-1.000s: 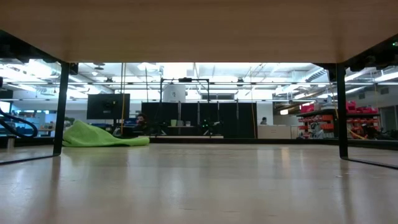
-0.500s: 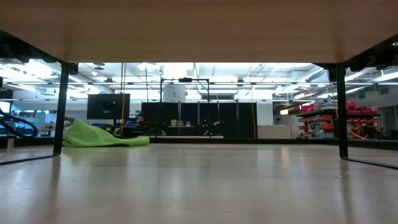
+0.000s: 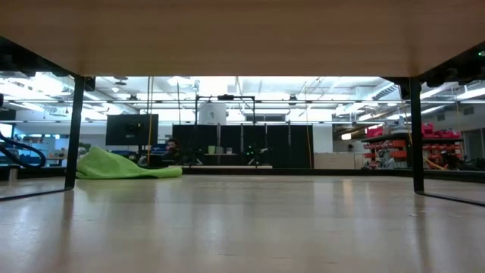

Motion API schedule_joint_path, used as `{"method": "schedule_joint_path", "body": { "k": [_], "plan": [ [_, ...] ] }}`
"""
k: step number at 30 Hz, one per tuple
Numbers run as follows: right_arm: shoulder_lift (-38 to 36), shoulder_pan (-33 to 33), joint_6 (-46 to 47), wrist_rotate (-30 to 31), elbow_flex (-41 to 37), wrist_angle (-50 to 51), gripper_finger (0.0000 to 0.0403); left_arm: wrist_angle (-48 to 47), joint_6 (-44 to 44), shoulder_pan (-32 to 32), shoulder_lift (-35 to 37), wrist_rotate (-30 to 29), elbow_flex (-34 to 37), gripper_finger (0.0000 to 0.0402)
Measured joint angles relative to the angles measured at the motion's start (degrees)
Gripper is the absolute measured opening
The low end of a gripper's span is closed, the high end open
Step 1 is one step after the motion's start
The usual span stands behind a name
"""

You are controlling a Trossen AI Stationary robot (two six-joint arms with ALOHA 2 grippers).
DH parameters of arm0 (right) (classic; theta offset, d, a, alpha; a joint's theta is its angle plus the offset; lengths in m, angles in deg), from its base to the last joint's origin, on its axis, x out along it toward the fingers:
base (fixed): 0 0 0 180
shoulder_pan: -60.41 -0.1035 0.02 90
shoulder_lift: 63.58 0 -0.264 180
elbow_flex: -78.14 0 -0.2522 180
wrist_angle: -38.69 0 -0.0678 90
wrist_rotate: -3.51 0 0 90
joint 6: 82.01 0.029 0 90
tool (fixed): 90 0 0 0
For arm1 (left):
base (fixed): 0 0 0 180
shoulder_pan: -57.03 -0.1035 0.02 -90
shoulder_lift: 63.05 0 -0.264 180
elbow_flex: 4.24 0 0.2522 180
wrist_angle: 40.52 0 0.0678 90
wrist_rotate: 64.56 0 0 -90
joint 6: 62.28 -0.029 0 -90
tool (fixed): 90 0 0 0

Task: Stack small to large cups/mugs on shelf
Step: Return to Home Position

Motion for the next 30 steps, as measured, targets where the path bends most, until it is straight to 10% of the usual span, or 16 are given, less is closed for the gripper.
{"method": "schedule_joint_path", "body": {
  "k": [30],
  "plan": [
    [0.0, 0.0, 0.0, 0.0, 0.0, 0.0, 0.0088, 0.0, 0.0, 0.0, 0.0, 0.0, 0.0, 0.0091]
  ]
}}
